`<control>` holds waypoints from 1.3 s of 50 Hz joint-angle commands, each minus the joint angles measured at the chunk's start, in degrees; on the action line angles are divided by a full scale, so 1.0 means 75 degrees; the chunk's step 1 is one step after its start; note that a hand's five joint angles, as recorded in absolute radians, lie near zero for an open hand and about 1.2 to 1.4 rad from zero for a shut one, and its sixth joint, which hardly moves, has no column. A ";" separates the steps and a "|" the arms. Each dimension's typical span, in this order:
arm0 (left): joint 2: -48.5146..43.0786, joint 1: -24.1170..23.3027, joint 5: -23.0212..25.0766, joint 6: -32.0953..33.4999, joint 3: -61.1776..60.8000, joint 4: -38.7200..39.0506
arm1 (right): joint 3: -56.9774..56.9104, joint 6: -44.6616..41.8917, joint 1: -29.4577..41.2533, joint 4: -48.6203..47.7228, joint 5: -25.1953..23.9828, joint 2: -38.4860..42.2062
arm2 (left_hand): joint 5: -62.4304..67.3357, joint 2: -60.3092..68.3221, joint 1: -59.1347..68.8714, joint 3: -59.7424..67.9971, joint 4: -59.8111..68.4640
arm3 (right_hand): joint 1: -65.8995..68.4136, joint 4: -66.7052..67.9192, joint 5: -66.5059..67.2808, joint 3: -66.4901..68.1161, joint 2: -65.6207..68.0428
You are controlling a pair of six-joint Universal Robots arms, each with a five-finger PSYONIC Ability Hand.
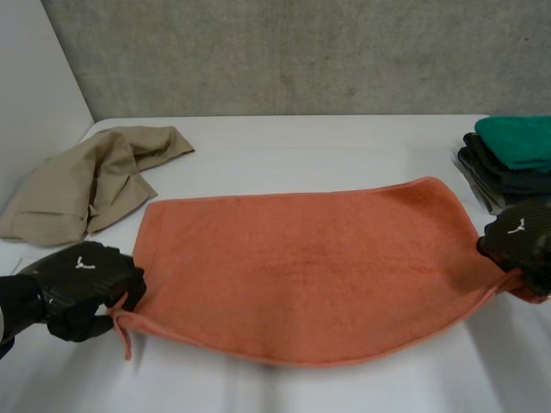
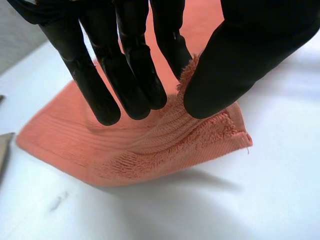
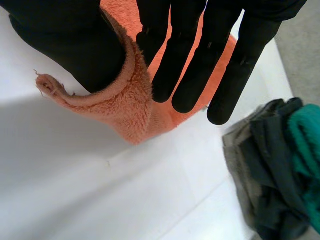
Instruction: Fold the laundry.
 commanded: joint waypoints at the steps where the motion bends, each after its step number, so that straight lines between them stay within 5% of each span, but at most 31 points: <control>1: -0.1881 -0.1002 -0.0594 0.0636 0.1390 0.0194 | -0.0936 0.1011 0.0572 -0.0934 0.0801 0.1517 | 0.1734 0.1512 0.1911 0.1550 0.1473 | 0.2127 0.1511 0.1525 0.1556 0.1677; 5: -0.2878 -0.1624 -0.1391 -0.0160 0.2573 0.0662 | -0.1778 0.1503 0.0853 -0.1507 0.1668 0.2395 | 0.1734 0.1512 0.1911 0.1550 0.1473 | 0.2127 0.1511 0.1525 0.1556 0.1677; 16: -0.4836 -0.2562 -0.2611 -0.2527 0.5470 0.3192 | -0.3292 0.2547 0.1357 -0.3956 0.2103 0.3873 | 0.1734 0.1512 0.1911 0.1550 0.1473 | 0.2127 0.1511 0.1525 0.1556 0.1677; 32: -0.7333 -0.3255 -0.3783 -0.2683 0.8248 0.4553 | -0.5015 0.2184 0.1943 -0.6359 0.2619 0.6053 | 0.1734 0.1512 0.1911 0.1550 0.1473 | 0.2127 0.1511 0.1525 0.1556 0.1677; 35: -0.7510 -0.3325 -0.3831 -0.2764 0.8437 0.4730 | -0.5238 0.2020 0.2060 -0.6723 0.2689 0.6404 | 0.1734 0.1512 0.1911 0.1550 0.1473 | -0.4403 -0.5019 -0.5005 -0.4974 -0.4853; 36: -0.7580 -0.3383 -0.3761 -0.2858 0.8438 0.4800 | -0.5331 0.1915 0.2154 -0.6828 0.2782 0.6533 | -0.2372 -0.2594 -0.2194 -0.2555 -0.2633 | -0.7206 -0.7823 -0.7808 -0.7777 -0.7656; 38: -0.7523 -0.3454 -0.3656 -0.2975 0.8368 0.4836 | -0.5402 0.1786 0.2213 -0.6864 0.2888 0.6604 | -0.7600 -0.7822 -0.7422 -0.7783 -0.7861 | -0.7206 -0.7823 -0.7808 -0.7777 -0.7656; 47: -0.6201 -0.3279 -0.3585 -0.3549 0.7058 0.5046 | -0.5075 0.2581 0.2120 -0.6478 0.2912 0.5797 | -0.7600 -0.7822 -0.7422 -0.7783 -0.7861 | -0.7206 -0.7823 -0.7808 -0.7777 -0.7656; 55: -0.4349 -0.2869 -0.3445 -0.4076 0.4868 0.4953 | -0.4020 0.3449 0.1756 -0.5576 0.2081 0.4297 | -0.7600 -0.7822 -0.7422 -0.7783 -0.7861 | -0.7206 -0.7823 -0.7808 -0.7777 -0.7656; 65: -0.4334 -0.2716 -0.2741 -0.4077 0.3598 0.5491 | -0.2708 0.4035 0.1545 -0.4158 0.1834 0.3195 | -0.7600 -0.7822 -0.7422 -0.7783 -0.7861 | -0.7206 -0.7823 -0.7808 -0.7777 -0.7656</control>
